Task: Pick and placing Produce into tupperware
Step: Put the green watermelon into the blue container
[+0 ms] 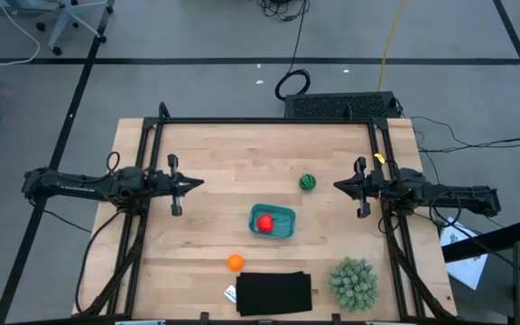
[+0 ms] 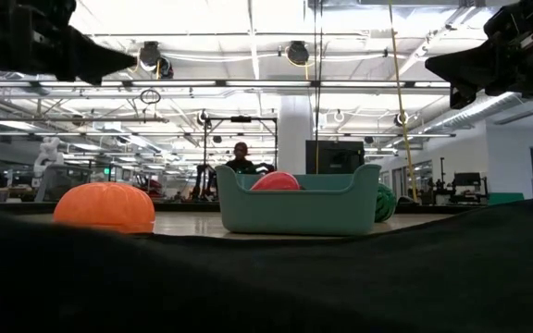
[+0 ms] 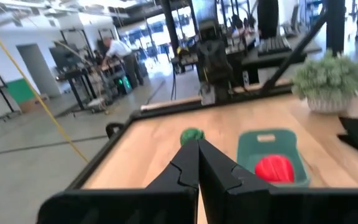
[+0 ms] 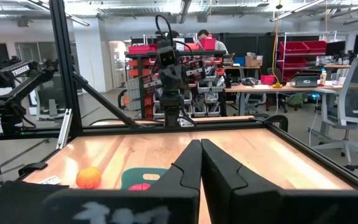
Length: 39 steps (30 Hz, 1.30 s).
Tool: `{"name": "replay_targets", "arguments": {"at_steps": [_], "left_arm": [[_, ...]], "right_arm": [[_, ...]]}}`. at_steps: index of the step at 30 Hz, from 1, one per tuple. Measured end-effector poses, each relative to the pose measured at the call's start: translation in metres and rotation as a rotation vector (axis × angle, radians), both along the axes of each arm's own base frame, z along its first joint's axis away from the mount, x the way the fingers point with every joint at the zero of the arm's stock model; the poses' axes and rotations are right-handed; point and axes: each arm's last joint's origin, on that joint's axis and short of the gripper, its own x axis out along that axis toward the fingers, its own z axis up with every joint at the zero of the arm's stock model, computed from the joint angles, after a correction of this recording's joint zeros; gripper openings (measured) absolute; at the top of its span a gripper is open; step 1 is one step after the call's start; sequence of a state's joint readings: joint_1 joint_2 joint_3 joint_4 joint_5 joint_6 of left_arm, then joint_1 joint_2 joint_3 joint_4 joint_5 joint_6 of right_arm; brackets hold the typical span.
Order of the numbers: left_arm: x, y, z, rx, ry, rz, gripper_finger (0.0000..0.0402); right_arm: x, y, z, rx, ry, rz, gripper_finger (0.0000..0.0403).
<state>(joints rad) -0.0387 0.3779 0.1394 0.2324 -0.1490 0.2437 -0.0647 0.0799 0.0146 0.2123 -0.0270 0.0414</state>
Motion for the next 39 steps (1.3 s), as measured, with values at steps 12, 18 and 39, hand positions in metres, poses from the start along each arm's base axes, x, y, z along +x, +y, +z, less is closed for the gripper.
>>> {"name": "replay_targets", "arguments": {"at_steps": [12, 18, 39], "left_arm": [[0.000, -0.002, -0.007, 0.006, 0.072, -0.072, 0.0000], [0.000, -0.002, -0.008, 0.005, 0.079, -0.071, 0.0008], [0.000, -0.001, -0.007, 0.015, 0.068, -0.035, 0.0015]], "right_arm": [[0.000, 0.000, 0.000, 0.026, 0.000, 0.003, 0.0000], [0.000, 0.000, -0.001, 0.021, 0.010, 0.002, 0.0000], [0.012, -0.004, 0.023, -0.009, 0.063, -0.070, 0.0000]]}}
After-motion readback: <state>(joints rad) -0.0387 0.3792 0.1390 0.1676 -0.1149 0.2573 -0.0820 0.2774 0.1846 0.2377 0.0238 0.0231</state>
